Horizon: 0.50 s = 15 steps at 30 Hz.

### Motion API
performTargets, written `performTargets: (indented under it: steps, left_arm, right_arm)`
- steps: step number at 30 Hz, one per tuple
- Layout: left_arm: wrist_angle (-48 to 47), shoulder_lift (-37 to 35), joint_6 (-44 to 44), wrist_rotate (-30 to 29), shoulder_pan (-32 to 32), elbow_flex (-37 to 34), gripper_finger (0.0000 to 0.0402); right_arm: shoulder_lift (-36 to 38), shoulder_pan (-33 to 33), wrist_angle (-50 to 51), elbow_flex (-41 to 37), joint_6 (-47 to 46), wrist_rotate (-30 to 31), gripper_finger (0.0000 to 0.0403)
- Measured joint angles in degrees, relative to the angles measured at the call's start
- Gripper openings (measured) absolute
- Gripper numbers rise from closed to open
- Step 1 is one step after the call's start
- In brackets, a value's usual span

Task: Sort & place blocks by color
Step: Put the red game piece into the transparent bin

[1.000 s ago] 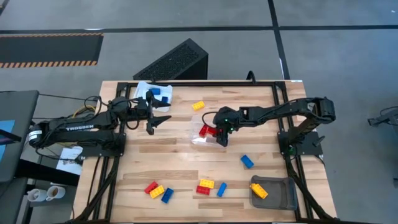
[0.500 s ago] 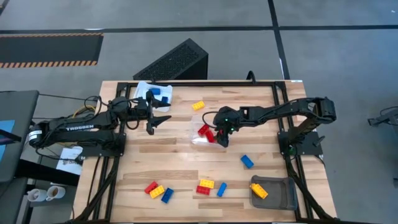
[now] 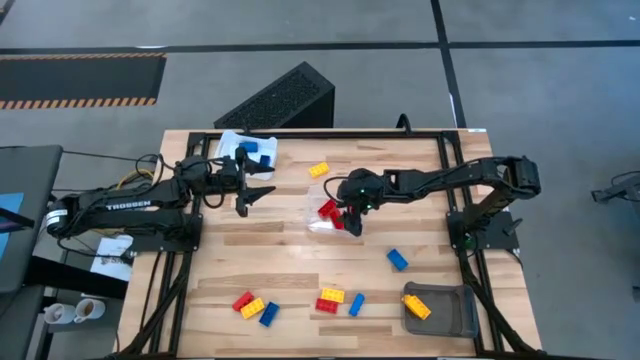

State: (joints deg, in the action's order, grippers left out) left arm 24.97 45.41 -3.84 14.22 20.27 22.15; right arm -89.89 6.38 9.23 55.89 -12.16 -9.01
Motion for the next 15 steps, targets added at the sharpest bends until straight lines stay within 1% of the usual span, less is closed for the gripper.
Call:
performTargets:
  steps: [6, 7, 11, 15]
  left_arm:
    - [0.0, 0.0, -2.2, 1.6, -0.4, 0.0, 0.0248]
    - [0.0, 0.0, -2.5, 1.5, -0.7, 0.0, 0.0248]
    - [-0.6, 0.0, -2.9, -1.4, -3.4, 0.6, 0.0248]
    - [-2.3, 0.0, -2.7, -1.8, -7.8, 2.4, 0.0248]
  right_arm:
    - [0.0, -3.6, -6.9, 0.7, 3.2, 0.2, 0.0256]
    - [0.0, -4.3, -7.6, 0.7, 3.5, 1.1, 0.0255]
    - [1.7, -6.8, -7.3, 0.7, 4.9, 7.9, 0.0254]
    - [5.1, -8.6, -6.5, 0.7, 5.5, 11.1, 0.0249]
